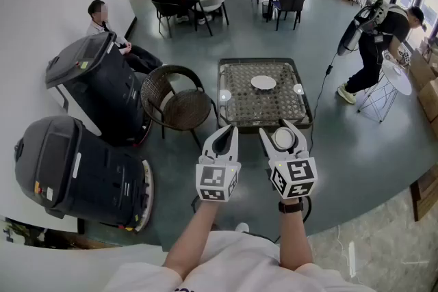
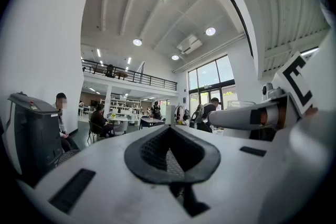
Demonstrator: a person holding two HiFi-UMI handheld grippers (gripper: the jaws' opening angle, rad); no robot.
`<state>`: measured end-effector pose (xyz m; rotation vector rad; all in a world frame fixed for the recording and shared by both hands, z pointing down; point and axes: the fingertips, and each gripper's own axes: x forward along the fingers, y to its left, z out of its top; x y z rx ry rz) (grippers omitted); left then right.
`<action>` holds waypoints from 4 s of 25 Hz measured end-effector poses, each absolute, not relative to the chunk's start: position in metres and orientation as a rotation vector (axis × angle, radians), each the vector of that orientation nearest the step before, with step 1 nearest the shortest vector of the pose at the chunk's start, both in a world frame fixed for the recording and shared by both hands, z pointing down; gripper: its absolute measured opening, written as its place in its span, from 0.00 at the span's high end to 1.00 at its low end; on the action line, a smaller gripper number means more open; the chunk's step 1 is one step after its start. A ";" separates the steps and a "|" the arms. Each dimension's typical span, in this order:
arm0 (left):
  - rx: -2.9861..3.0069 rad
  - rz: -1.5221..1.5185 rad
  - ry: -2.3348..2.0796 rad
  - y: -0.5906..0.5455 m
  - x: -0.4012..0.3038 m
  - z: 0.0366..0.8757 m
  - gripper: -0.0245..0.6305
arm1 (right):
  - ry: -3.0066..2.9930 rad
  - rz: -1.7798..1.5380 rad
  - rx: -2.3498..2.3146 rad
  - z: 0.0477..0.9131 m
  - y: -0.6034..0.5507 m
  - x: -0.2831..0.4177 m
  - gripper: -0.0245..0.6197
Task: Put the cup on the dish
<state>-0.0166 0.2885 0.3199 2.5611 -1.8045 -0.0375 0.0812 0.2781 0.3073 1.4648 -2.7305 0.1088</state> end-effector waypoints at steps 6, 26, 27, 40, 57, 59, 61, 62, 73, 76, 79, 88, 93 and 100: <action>2.564 -0.078 -1.746 0.292 -0.004 0.317 0.96 | -2.750 0.105 1.429 0.309 0.285 0.086 0.60; 2.609 -0.062 -1.679 0.265 0.034 0.320 0.96 | -2.761 0.194 1.551 0.316 0.267 0.132 0.60; 2.613 -0.067 -1.672 0.261 0.036 0.321 0.96 | -2.759 0.188 1.554 0.315 0.265 0.133 0.60; 2.627 -0.071 -1.549 0.158 0.041 0.346 0.96 | -2.674 0.244 1.625 0.340 0.165 0.142 0.60; 2.598 -0.250 -1.567 -0.043 -0.029 0.330 0.96 | -2.673 0.107 1.635 0.327 -0.030 0.066 0.60; 2.602 -0.249 -1.577 -0.059 -0.036 0.335 0.96 | -2.680 0.100 1.635 0.331 -0.047 0.059 0.60; 2.597 -0.248 -1.581 -0.076 -0.042 0.339 0.96 | -2.681 0.078 1.630 0.335 -0.066 0.054 0.60; 2.595 -0.251 -1.580 -0.083 -0.044 0.341 0.96 | -2.678 0.069 1.628 0.337 -0.076 0.053 0.60; 2.509 -0.117 -1.554 -0.142 -0.042 0.410 0.96 | -2.626 0.113 1.613 0.403 -0.157 0.060 0.60; 2.500 -0.060 -1.519 -0.162 -0.032 0.430 0.96 | -2.608 0.138 1.616 0.425 -0.180 0.064 0.60; 2.475 -0.038 -1.505 -0.181 -0.025 0.445 0.96 | -2.579 0.164 1.636 0.451 -0.196 0.069 0.60; 2.369 0.075 -1.488 -0.220 -0.011 0.518 0.96 | -2.489 0.300 1.617 0.556 -0.231 0.087 0.60; 2.330 0.167 -1.466 -0.236 -0.005 0.565 0.96 | -2.460 0.296 1.610 0.610 -0.255 0.090 0.60; 2.264 0.228 -1.455 -0.249 0.000 0.621 0.96 | -2.400 0.306 1.637 0.684 -0.288 0.095 0.60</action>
